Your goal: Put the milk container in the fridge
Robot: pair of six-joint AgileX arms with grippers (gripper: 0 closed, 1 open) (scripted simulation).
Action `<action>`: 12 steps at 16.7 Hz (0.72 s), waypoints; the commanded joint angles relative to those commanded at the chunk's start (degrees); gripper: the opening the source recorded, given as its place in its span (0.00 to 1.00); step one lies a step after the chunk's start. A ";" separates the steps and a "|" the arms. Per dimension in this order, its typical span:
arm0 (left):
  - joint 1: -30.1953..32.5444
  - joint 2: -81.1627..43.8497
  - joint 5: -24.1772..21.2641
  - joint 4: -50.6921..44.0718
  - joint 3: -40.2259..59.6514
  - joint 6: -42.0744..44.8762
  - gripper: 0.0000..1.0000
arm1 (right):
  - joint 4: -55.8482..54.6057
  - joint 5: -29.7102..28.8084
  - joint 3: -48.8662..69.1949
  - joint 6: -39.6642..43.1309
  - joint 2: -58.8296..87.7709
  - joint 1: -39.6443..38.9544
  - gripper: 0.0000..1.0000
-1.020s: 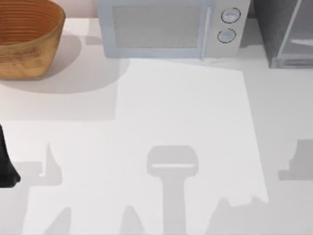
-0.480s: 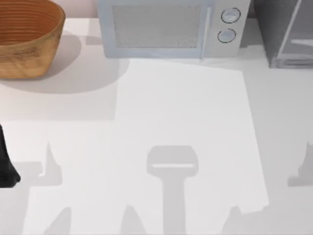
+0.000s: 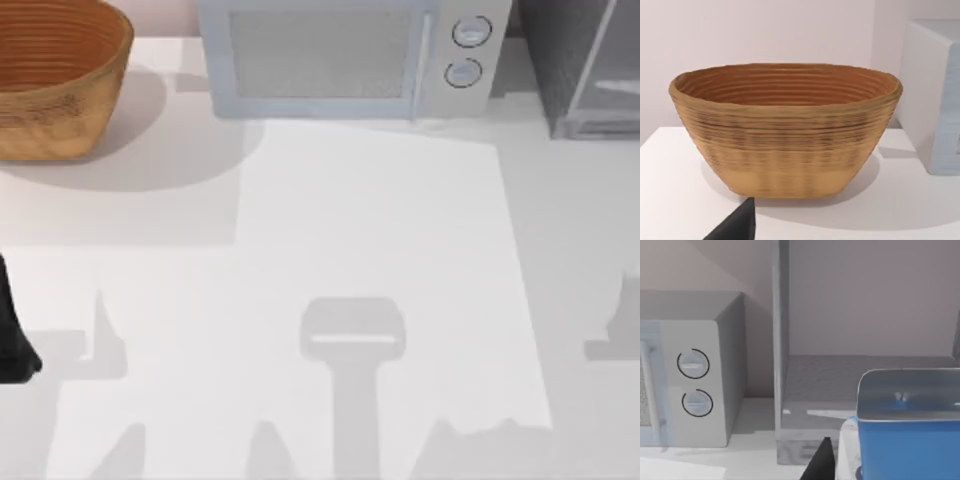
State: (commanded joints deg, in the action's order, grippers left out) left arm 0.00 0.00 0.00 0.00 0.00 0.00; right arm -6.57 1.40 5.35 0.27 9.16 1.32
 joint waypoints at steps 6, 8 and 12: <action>0.00 0.00 0.00 0.00 0.00 0.00 1.00 | -18.02 3.79 14.70 -0.39 30.01 4.13 0.00; 0.00 0.00 0.00 0.00 0.00 0.00 1.00 | -25.10 5.26 20.47 -0.61 43.28 5.77 0.00; 0.00 0.00 0.00 0.00 0.00 0.00 1.00 | -39.02 8.19 31.81 -0.95 70.73 9.03 0.00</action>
State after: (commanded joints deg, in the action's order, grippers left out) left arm 0.00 0.00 0.00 0.00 0.00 0.00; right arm -45.59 9.58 37.16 -0.68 79.89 10.35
